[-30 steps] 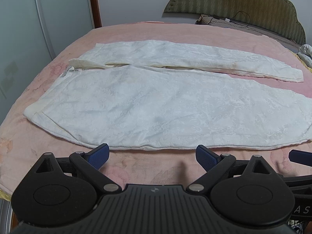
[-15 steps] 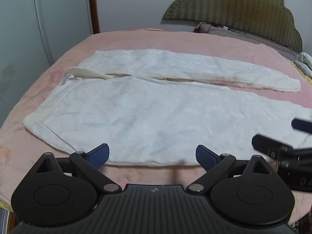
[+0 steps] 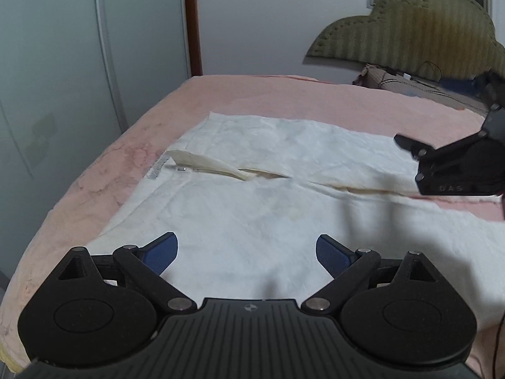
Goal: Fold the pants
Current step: 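Move both tools to the waistband and close the left gripper on its edge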
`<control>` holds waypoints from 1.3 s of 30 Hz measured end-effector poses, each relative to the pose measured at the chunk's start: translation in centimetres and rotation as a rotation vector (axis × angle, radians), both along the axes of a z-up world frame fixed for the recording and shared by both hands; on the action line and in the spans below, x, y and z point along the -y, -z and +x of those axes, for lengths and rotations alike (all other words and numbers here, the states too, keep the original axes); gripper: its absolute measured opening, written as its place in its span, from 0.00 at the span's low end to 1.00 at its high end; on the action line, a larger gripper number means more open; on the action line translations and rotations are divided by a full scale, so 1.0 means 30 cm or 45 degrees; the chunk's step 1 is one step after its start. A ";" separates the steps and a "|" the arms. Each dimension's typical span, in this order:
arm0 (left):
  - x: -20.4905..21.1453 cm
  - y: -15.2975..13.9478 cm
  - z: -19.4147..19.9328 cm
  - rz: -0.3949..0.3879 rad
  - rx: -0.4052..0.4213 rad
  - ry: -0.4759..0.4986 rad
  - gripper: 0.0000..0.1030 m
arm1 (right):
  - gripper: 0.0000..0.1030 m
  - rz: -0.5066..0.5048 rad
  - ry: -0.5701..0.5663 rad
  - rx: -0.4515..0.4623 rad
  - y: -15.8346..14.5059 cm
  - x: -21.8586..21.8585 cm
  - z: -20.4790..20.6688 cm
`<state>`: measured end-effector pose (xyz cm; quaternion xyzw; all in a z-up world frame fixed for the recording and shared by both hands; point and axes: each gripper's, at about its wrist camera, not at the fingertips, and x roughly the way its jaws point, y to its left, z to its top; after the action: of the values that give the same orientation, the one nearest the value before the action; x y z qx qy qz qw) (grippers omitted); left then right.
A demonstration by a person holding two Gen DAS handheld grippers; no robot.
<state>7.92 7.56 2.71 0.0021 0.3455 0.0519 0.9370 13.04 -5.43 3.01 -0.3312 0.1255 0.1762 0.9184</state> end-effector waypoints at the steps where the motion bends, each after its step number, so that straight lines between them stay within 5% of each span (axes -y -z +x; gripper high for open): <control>1: -0.019 -0.003 0.016 -0.017 -0.005 -0.014 0.94 | 1.00 0.031 -0.048 -0.032 0.005 0.010 0.049; 5: -0.064 -0.005 0.046 -0.006 0.078 -0.011 0.94 | 1.00 0.144 -0.189 -0.355 0.019 0.024 0.278; 9: -0.064 -0.004 0.107 0.064 0.040 0.057 0.93 | 1.00 0.285 -0.224 -0.605 0.073 0.030 0.505; 19: -0.135 0.013 0.331 0.078 -0.080 0.044 0.93 | 0.99 0.456 -0.196 -0.828 0.231 -0.051 0.885; 22: -0.157 -0.006 0.423 0.104 -0.077 0.012 0.94 | 1.00 0.558 -0.213 -1.059 0.291 -0.062 1.004; 25: -0.174 -0.014 0.538 0.138 -0.090 -0.017 0.94 | 1.00 0.643 -0.395 -1.150 0.281 -0.051 0.998; 28: -0.193 -0.013 0.645 0.121 -0.099 -0.067 0.93 | 1.00 0.524 -0.577 -1.080 0.246 -0.059 0.898; 31: -0.212 -0.017 0.753 -0.013 -0.111 -0.093 0.93 | 1.00 0.457 -0.695 -0.971 0.210 -0.059 0.780; 35: -0.222 -0.021 0.894 -0.195 -0.097 -0.119 0.93 | 1.00 0.224 -0.773 -0.786 0.208 -0.105 0.631; 39: -0.226 -0.003 1.039 -0.299 -0.174 -0.159 0.92 | 1.00 0.144 -0.760 -0.792 0.261 -0.128 0.605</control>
<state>39.08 14.34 2.81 -0.1254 0.4116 0.0692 0.9001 31.19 -1.58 -4.83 -0.2332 0.2851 0.5319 0.7625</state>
